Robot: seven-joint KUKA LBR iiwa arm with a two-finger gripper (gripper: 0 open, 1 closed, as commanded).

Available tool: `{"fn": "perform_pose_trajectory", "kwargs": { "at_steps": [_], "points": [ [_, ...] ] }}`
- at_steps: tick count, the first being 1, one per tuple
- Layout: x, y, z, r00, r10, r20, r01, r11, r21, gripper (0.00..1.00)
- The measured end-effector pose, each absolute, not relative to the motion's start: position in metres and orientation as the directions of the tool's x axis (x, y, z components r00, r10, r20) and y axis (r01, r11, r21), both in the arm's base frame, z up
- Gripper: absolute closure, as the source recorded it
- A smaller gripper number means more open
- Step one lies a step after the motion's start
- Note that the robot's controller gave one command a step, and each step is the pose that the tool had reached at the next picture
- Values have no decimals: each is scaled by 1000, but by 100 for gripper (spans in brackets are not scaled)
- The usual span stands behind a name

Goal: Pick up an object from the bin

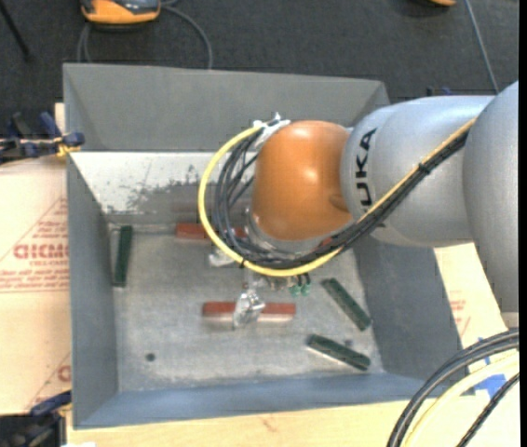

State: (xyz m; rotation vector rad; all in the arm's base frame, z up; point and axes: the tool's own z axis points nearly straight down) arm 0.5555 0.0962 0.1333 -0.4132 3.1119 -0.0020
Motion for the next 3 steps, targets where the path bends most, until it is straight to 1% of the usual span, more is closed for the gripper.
{"fn": "perform_pose_trajectory", "kwargs": {
  "at_steps": [1,2,3],
  "points": [
    [561,77,104,-943,-332,-4,-332,943,0,0],
    [584,61,83,-962,-274,-1,-274,962,9,100],
    [584,61,83,-962,-274,-2,-274,962,8,100]
  ]
}}
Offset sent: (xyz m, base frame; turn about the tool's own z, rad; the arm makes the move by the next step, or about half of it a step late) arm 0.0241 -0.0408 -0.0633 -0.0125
